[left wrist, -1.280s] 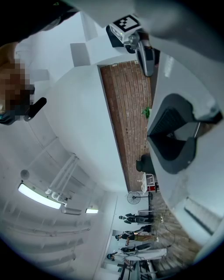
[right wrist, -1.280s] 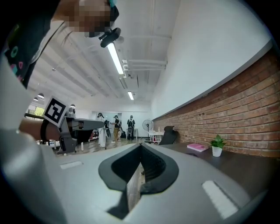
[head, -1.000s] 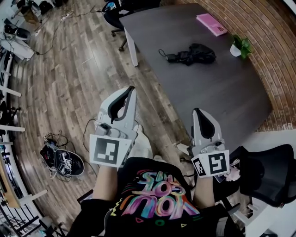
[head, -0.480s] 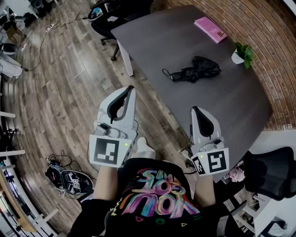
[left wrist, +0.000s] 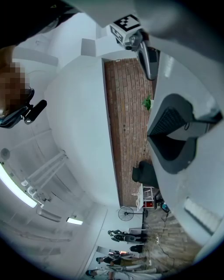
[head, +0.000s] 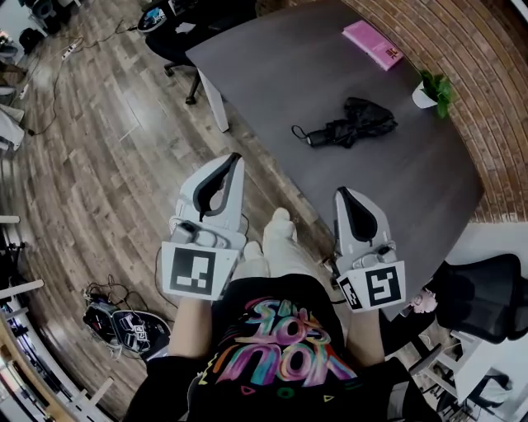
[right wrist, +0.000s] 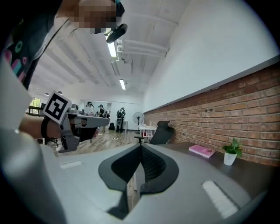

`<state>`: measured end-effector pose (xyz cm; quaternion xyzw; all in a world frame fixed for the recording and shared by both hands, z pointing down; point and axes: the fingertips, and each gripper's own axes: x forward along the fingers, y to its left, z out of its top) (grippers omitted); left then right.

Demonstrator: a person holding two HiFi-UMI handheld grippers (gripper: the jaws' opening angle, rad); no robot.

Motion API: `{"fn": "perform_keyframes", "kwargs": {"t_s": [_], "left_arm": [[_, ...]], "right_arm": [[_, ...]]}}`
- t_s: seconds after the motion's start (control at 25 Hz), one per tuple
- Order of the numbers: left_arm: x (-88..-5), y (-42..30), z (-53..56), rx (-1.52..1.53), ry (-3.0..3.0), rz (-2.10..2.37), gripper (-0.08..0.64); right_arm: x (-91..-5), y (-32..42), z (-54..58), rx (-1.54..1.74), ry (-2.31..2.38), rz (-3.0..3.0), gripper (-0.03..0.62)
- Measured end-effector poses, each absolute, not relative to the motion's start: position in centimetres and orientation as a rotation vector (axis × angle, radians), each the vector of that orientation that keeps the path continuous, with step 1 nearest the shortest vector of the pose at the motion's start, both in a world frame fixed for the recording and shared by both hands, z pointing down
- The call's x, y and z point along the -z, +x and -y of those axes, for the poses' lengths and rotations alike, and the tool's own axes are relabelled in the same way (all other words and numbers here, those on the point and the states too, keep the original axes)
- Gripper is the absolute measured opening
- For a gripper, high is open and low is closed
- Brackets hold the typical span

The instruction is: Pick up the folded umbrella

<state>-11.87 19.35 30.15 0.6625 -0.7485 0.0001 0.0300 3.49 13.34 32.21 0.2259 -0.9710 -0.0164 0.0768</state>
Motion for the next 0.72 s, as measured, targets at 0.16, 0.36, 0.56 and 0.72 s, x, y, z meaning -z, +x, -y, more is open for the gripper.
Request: {"fn": "perform_keyframes", "kwargs": {"t_s": [0.16,0.36,0.56,0.72], "left_arm": [[-31.0,-13.3,-18.1,-0.010,2.011,2.315,0.000],[-31.7,-15.7,-15.6,-0.039,1.999,2.330,0.000],[-31.6,-17.9,-10.3,-0.075,2.051,2.296,0.000],[-30.8,-18.2,-4.3,-0.090,2.129,2.234,0.000]], "right_arm": [[-33.5,2.7,-11.5,0.021,0.668,2.884,-0.002],[-34.8,0.4,-8.2,0.004,0.653,2.882,-0.002],[-34.9,-2.6,-3.3,-0.007,0.694,2.903,-0.002],[-34.2,-3.0,1.5,-0.011,0.769,2.893,-0.002]]}}
